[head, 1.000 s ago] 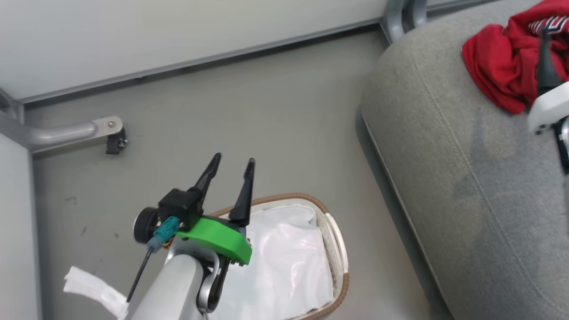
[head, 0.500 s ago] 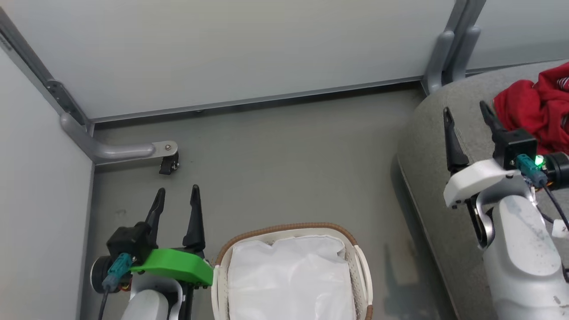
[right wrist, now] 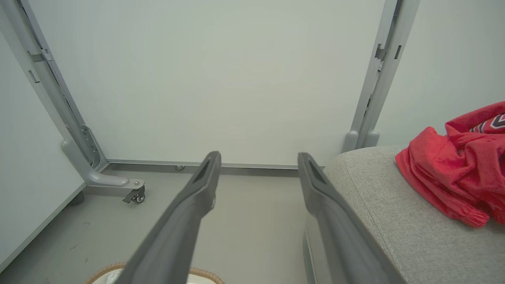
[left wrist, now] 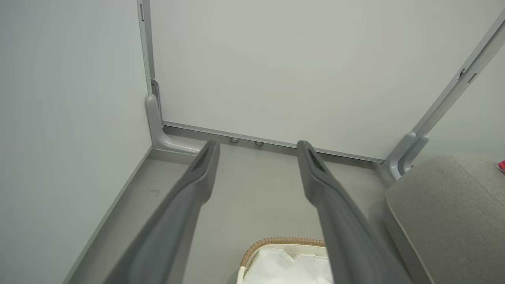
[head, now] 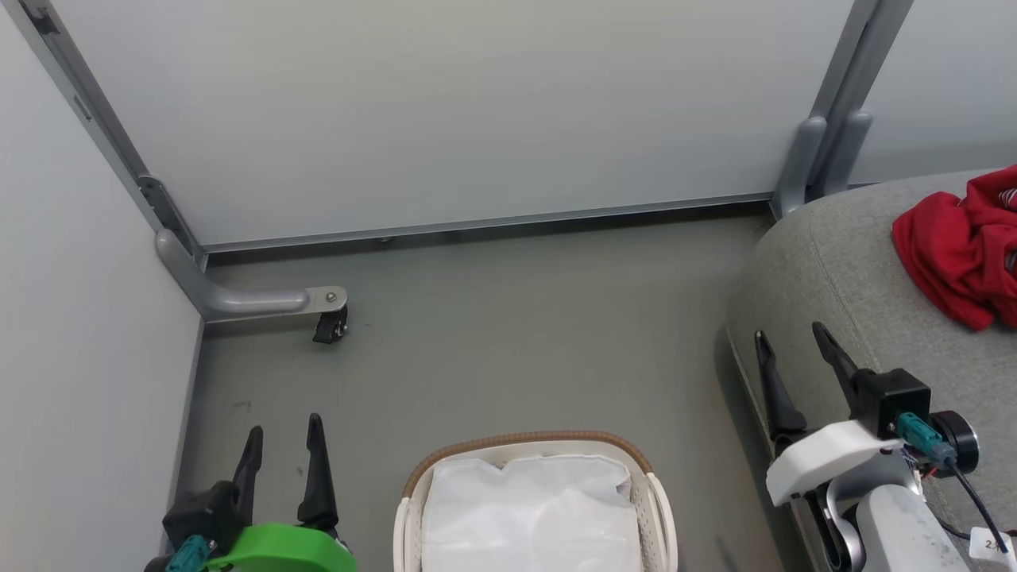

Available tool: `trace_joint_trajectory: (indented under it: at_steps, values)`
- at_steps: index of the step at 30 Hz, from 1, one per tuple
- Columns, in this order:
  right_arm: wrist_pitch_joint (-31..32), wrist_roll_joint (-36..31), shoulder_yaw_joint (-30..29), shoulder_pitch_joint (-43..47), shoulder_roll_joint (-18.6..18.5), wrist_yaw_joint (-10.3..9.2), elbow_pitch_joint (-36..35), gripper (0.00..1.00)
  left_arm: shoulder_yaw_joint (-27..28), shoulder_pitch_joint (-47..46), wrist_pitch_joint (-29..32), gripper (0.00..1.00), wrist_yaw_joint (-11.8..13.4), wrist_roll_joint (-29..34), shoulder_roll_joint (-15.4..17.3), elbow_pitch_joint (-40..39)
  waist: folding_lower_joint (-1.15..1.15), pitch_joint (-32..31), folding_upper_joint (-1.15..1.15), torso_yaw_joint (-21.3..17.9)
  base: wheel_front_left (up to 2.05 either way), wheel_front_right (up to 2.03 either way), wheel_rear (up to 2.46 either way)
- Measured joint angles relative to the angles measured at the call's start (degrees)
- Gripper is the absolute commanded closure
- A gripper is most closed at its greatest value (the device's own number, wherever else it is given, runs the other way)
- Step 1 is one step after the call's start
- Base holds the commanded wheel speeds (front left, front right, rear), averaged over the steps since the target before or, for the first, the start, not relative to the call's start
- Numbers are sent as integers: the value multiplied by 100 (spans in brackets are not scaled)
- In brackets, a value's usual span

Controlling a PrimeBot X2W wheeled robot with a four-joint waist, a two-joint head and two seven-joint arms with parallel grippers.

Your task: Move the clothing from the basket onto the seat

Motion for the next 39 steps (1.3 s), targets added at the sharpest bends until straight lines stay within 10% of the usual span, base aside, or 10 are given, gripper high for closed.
trace_joint_trajectory:
  at_steps: [28, 29, 39]
  values:
    - [0, 294, 208, 657, -1, -1, -232, 0, -38, 290, 0, 0, 40, 15, -2, 93, 0, -159, 0, 32, 0, 0, 0]
    - [0, 294, 209, 661, 3, 0, -218, 100, -40, 291, 1, 100, 41, 12, -3, 118, 0, -159, 0, 31, 0, 0, 0]
    - [232, 933, 124, 756, 53, 0, 0, 100, 38, 293, 193, 100, 19, -532, -14, 297, 0, -154, 0, 9, 0, 0, 0]
